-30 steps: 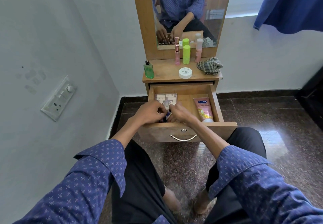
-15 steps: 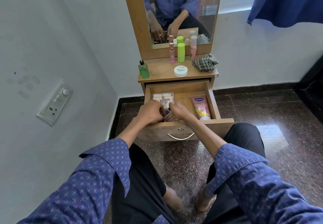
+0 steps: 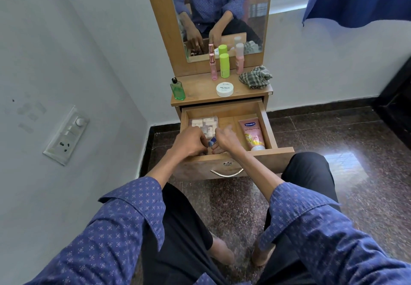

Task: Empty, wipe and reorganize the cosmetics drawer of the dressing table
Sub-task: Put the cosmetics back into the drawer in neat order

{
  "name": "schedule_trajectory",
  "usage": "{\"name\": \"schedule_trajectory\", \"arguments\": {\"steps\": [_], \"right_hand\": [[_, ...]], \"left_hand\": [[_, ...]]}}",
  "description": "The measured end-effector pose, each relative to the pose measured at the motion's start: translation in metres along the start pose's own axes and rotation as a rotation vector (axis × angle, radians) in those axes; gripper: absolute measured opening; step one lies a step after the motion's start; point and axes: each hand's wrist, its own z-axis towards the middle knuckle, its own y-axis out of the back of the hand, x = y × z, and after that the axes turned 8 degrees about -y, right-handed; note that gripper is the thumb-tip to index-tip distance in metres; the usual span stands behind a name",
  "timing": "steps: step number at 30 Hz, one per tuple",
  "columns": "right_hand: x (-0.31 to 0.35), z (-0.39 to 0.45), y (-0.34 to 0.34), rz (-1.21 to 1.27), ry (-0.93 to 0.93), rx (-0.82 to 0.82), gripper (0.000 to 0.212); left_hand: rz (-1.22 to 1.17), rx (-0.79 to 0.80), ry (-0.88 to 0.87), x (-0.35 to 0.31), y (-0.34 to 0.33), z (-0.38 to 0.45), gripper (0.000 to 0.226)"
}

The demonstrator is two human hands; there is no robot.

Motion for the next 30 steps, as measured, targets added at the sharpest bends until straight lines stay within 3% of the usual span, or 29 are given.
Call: {"name": "schedule_trajectory", "arguments": {"steps": [3, 11, 15, 16, 18, 20, 25, 30], "right_hand": [[-0.003, 0.01, -0.002, 0.01, -0.021, 0.011, 0.055], [-0.005, 0.03, -0.007, -0.142, -0.033, 0.053, 0.068], [-0.012, 0.059, -0.009, -0.211, -0.084, 0.13, 0.044], [-0.013, 0.065, -0.01, -0.215, -0.074, 0.136, 0.047], [-0.023, 0.083, -0.012, -0.281, -0.051, 0.158, 0.08], [-0.023, 0.086, -0.013, -0.351, -0.004, 0.176, 0.09], [-0.009, 0.065, -0.014, -0.391, 0.028, 0.192, 0.058], [-0.012, 0.063, -0.012, -0.419, 0.054, 0.208, 0.069]], "left_hand": [[0.004, -0.026, -0.011, 0.002, 0.005, 0.0, 0.013], [0.039, 0.041, -0.003, 0.001, 0.007, 0.002, 0.017], [-0.022, -0.021, 0.006, 0.008, 0.004, 0.001, 0.017], [-0.043, -0.049, 0.009, 0.011, 0.003, 0.0, 0.018], [-0.074, -0.121, 0.015, 0.015, 0.004, -0.003, 0.019], [-0.127, -0.204, 0.04, 0.021, 0.002, -0.006, 0.02], [-0.274, -0.314, 0.161, 0.034, -0.008, -0.014, 0.022], [-0.413, -0.357, 0.168, 0.035, -0.017, -0.016, 0.029]]}}
